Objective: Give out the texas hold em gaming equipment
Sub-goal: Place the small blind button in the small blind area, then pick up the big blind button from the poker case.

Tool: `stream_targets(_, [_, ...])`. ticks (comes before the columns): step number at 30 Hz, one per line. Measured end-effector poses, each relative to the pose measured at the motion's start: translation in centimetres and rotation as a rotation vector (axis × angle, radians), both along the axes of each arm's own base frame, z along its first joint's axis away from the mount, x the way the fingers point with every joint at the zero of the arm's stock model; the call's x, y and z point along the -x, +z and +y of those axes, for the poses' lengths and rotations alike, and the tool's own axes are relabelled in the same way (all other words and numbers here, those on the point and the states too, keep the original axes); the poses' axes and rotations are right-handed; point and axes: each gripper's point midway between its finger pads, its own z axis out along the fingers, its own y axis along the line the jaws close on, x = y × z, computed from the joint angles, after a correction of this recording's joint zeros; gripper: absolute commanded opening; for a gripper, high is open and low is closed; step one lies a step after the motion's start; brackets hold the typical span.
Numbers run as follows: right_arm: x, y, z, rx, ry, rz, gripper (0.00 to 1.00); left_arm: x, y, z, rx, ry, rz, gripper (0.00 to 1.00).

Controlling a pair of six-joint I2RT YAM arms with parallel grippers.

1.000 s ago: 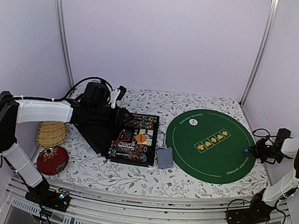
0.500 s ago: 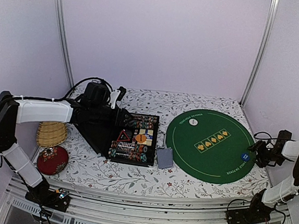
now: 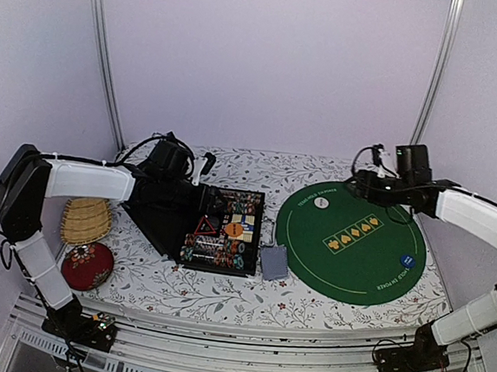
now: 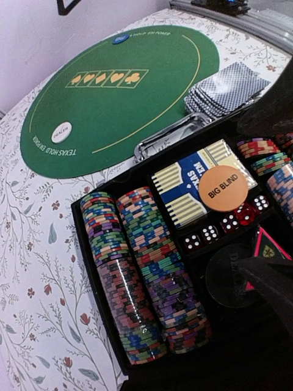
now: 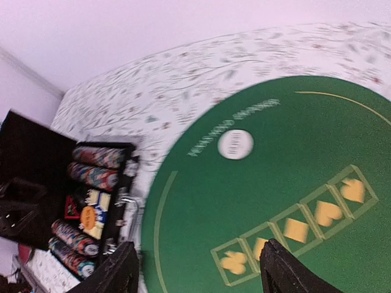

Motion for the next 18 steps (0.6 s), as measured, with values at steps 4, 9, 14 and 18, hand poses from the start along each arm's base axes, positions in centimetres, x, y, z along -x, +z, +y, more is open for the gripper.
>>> stream_targets(4, [-0.8, -0.2, 10.7, -0.06, 0.295, 0.009, 0.58, 0.2, -0.5, -0.5, 0.011, 0.003, 0.032, 0.61])
stream_targets(9, [0.4, -3.1, 22.0, -0.128, 0.575, 0.089, 0.54, 0.6, -2.2, -1.2, 0.022, 0.005, 0.099, 0.6])
stream_targets(14, [1.7, -5.5, 28.8, -0.144, 0.712, 0.139, 0.52, 0.9, -3.4, -1.4, 0.028, 0.015, 0.144, 0.59])
stream_targets(18, [1.4, -7.6, 30.8, -0.136, 0.723, 0.183, 0.47, 0.9, -3.9, -1.6, 0.036, 0.017, 0.162, 0.57])
